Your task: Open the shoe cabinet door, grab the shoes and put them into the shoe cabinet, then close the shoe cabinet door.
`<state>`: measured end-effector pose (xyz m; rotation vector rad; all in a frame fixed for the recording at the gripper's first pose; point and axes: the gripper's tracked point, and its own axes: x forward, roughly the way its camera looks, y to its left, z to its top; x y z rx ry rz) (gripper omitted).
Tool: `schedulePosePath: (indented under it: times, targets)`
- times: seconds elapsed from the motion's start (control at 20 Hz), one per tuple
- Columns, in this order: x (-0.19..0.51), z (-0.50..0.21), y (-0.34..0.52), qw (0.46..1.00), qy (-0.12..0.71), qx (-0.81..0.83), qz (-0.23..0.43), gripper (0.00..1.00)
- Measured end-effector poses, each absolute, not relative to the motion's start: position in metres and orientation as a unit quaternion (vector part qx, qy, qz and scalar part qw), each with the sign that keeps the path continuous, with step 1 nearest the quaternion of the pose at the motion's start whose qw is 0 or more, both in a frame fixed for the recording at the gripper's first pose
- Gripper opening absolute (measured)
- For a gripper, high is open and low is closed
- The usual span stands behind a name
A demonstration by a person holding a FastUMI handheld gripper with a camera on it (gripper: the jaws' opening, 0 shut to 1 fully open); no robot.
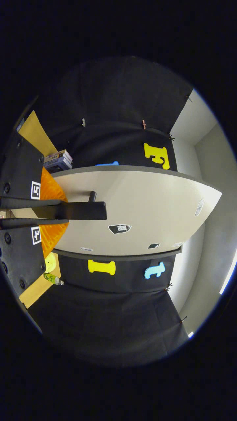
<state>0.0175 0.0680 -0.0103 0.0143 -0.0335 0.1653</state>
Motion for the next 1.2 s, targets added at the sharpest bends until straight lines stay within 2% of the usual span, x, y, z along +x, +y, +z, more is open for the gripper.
schedulePosePath:
  times: [0.25, 0.8, 0.95, 1.2]
  targets:
    - [0.011, -0.01, 0.045, 0.997, -0.012, 0.012, 0.079, 0.15]
    - [0.01, -0.01, -0.029, 0.999, 0.0, 0.045, 0.008, 0.14]
    - [0.008, -0.01, -0.054, 0.998, 0.003, 0.056, -0.007, 0.09]
    - [-0.004, -0.009, -0.075, 0.999, 0.006, 0.042, -0.031, 0.08]
